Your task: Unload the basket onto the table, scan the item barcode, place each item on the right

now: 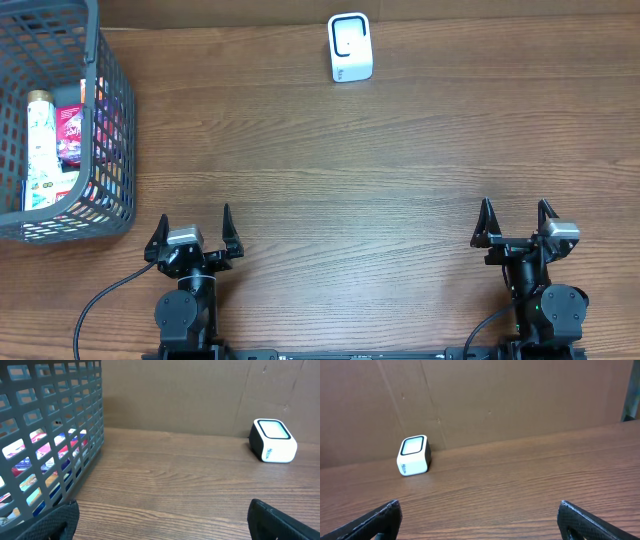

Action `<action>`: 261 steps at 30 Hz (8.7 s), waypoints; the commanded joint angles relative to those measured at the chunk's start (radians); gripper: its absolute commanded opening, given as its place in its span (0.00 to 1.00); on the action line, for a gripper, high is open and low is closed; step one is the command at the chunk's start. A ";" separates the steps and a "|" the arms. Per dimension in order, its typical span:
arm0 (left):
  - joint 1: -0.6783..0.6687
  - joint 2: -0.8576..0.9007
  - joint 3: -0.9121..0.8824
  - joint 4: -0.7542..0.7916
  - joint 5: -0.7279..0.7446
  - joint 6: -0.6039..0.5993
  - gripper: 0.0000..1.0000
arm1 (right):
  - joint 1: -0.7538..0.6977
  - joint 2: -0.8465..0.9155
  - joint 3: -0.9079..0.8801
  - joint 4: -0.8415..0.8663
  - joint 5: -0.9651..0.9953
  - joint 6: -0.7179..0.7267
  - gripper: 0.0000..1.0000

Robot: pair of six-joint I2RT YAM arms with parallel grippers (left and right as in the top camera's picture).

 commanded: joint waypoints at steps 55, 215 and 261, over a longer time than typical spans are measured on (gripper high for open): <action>-0.005 -0.005 -0.007 0.003 -0.013 0.016 1.00 | 0.004 -0.007 -0.010 0.006 0.002 -0.003 1.00; 0.659 2.271 2.026 -0.876 0.303 -0.192 1.00 | 0.004 -0.007 -0.010 0.006 0.002 -0.003 1.00; 0.608 1.696 2.415 -1.175 0.738 -0.233 0.04 | 0.004 -0.007 -0.010 0.006 0.002 -0.003 1.00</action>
